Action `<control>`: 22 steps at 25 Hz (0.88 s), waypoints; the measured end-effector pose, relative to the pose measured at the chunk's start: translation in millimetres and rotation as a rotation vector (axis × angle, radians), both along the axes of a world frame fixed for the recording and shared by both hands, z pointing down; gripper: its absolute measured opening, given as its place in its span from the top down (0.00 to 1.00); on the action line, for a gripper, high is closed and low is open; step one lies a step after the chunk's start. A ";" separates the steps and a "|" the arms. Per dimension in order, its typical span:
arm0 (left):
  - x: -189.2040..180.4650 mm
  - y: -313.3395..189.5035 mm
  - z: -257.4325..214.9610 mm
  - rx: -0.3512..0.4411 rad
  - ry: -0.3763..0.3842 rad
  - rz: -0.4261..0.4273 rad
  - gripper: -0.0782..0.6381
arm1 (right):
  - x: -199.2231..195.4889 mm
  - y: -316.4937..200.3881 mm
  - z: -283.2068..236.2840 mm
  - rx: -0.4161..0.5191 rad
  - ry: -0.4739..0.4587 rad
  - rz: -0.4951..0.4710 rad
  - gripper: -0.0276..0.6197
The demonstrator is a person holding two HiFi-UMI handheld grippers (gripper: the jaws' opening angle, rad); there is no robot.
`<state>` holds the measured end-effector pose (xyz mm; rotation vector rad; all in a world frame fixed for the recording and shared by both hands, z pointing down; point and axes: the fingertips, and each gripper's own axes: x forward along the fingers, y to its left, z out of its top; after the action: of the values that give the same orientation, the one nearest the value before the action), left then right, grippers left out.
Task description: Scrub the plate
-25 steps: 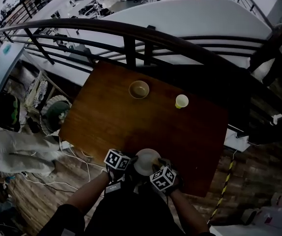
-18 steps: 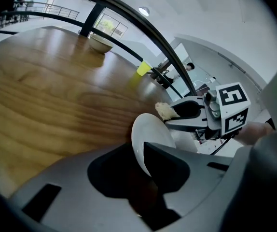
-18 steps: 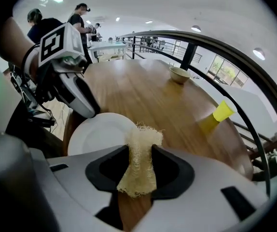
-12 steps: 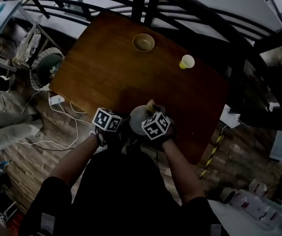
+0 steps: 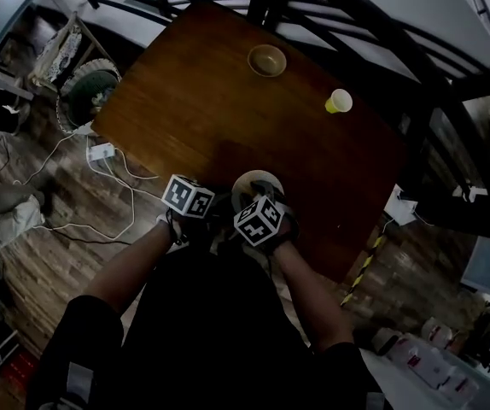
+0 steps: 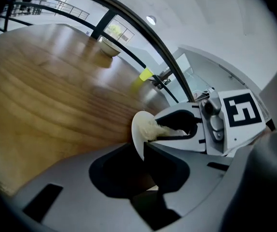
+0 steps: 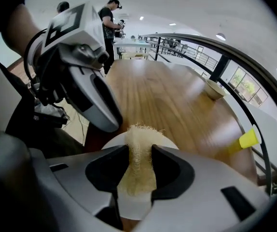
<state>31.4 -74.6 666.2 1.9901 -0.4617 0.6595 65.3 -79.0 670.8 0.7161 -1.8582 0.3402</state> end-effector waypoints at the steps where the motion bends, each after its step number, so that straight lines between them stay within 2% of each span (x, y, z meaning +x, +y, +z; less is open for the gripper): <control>1: -2.9 -0.5 -0.7 -0.001 0.008 -0.008 0.78 | -3.4 7.6 0.6 -0.007 -0.006 -0.008 0.72; 7: -7.8 -1.4 1.1 -0.020 0.029 -0.041 0.78 | -15.7 48.9 -1.8 -0.049 -0.048 -0.035 0.72; 11: -5.2 0.7 3.8 -0.024 0.025 -0.038 0.78 | -5.5 67.2 -1.1 -0.062 -0.049 -0.023 0.72; 18: 4.0 0.5 3.1 -0.005 0.008 0.000 0.78 | 35.5 56.0 -3.1 -0.054 -0.037 0.084 0.72; 22: 6.8 4.3 2.4 -0.009 0.010 0.001 0.78 | 66.6 38.7 -4.0 -0.037 -0.022 0.181 0.72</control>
<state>38.3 -70.3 668.6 1.9842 -0.4506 0.6516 131.9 -40.3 666.8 0.8605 -1.8074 0.4988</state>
